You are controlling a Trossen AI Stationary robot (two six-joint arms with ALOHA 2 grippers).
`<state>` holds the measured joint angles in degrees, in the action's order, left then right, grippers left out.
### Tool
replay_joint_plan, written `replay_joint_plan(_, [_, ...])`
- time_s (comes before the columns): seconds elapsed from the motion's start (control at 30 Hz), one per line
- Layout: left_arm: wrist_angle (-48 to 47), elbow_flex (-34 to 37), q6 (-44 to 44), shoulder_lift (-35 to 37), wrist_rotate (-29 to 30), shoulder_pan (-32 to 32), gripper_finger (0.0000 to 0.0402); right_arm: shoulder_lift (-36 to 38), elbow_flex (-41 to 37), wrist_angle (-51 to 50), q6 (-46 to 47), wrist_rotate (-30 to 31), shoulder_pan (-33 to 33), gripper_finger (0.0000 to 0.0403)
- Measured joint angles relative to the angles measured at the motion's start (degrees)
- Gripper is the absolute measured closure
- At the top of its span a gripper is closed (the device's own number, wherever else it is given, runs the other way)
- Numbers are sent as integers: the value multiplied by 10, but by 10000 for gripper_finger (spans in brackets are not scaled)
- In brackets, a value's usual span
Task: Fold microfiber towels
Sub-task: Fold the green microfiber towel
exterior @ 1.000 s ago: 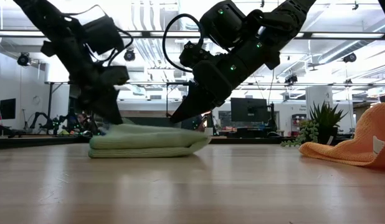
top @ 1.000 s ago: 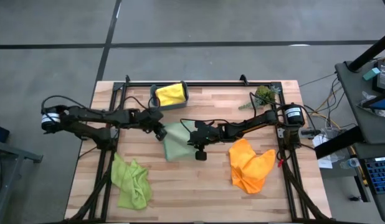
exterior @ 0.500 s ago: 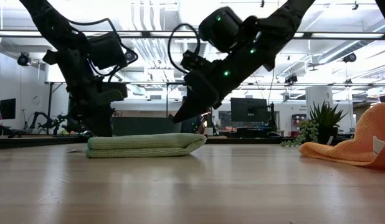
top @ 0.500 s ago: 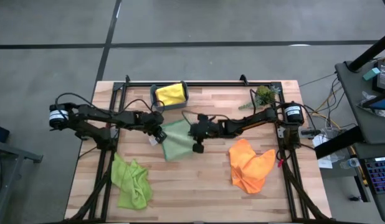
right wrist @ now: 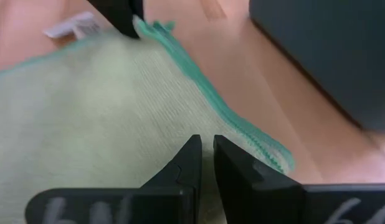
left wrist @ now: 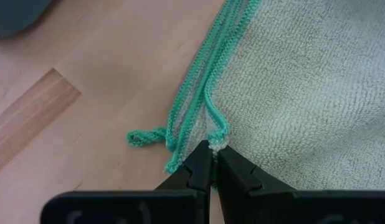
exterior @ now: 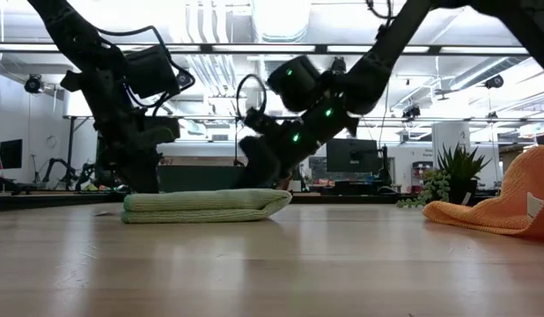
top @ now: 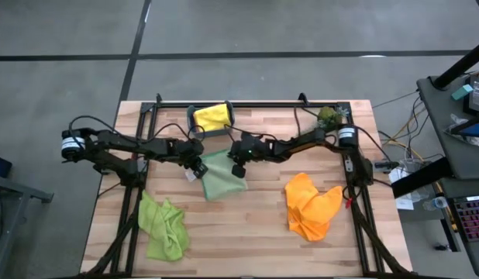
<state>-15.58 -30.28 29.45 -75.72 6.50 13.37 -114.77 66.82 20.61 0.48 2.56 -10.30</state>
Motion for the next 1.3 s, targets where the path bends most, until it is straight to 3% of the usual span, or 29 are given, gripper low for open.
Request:
replay_joint_plan(0.2, [-12,1,3,0,0,0,393,-15,31,-70,4,4,-9,369])
replay_joint_plan(0.5, [-36,1,0,9,0,0,309,-15,31,-75,1,5,-11,370])
replay_joint_plan(0.7, [-58,2,-24,48,-1,0,274,4,31,-85,-4,6,-11,370])
replay_joint_plan(1.1, [-65,2,-34,160,-4,0,269,48,31,-111,-20,5,-3,369])
replay_joint_plan(1.3, [28,21,-32,156,-23,-18,269,51,31,-110,-29,5,-4,369])
